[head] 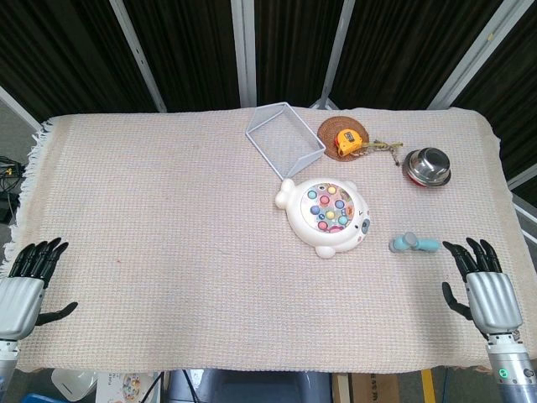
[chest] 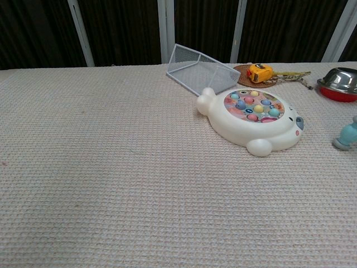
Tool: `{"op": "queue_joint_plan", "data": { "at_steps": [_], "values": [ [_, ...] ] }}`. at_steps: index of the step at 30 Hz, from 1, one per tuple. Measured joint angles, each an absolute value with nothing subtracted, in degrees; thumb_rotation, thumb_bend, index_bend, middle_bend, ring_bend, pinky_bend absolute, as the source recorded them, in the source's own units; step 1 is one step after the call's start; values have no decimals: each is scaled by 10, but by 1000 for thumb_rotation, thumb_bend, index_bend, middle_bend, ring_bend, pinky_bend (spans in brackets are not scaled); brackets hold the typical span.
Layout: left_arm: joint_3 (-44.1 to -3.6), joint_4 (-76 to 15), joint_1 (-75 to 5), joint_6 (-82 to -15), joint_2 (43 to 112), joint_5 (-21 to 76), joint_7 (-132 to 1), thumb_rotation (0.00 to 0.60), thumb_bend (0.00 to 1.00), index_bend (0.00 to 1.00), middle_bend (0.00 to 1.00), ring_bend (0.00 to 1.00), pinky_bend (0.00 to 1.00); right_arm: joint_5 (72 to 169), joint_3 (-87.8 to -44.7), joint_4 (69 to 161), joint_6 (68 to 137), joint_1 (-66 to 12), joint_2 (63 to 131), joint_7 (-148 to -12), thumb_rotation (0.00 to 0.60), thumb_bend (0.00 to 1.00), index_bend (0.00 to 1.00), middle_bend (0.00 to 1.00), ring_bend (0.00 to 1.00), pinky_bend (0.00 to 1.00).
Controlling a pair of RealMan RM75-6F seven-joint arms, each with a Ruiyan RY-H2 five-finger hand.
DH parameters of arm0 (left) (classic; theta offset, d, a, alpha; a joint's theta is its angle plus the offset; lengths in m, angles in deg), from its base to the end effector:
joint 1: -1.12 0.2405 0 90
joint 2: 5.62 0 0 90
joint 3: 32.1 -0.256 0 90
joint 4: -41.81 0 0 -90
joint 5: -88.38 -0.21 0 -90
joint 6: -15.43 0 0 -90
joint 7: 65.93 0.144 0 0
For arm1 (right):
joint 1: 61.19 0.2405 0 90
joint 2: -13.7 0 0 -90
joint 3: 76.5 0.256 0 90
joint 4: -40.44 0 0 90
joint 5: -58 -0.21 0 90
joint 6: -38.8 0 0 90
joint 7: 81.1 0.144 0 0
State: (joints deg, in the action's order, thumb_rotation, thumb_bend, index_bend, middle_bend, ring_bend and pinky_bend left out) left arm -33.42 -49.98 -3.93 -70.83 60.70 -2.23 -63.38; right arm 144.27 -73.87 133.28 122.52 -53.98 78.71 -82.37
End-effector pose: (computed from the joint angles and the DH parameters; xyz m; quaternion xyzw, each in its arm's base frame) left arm -0.3027 0.1659 0.1362 -0.6321 -0.3784 -0.3839 0.5567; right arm -0.3011 -0.1924 0.1492 0.6093 -0.3827 0.3948 0.5713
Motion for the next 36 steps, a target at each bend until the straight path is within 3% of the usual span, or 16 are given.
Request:
{"op": "queue_joint_plan", "data": {
  "at_steps": [7,13,28,36],
  "values": [
    [-336,-506,-36,-715,605,-32,-632,600,79,0,0,0,0,1444,-735,1320,1234,-543,794,-810,600,462,148,219,74,6],
    [-334,-514,-38,-714,600,-32,-627,600,80,0,0,0,0,1442,-732,1315,1239,-547,797,-801,600,463,23,219,74,30],
    [-330,-535,-45,-703,589,-31,-612,600,79,0,0,0,0,1416,-717,1314,1200,-531,790,-789,600,463,67,208,65,31],
    [-329,-544,-50,-694,584,-31,-604,600,80,0,0,0,0,1388,-694,1307,1108,-480,766,-771,600,463,79,176,30,32]
  ]
}}
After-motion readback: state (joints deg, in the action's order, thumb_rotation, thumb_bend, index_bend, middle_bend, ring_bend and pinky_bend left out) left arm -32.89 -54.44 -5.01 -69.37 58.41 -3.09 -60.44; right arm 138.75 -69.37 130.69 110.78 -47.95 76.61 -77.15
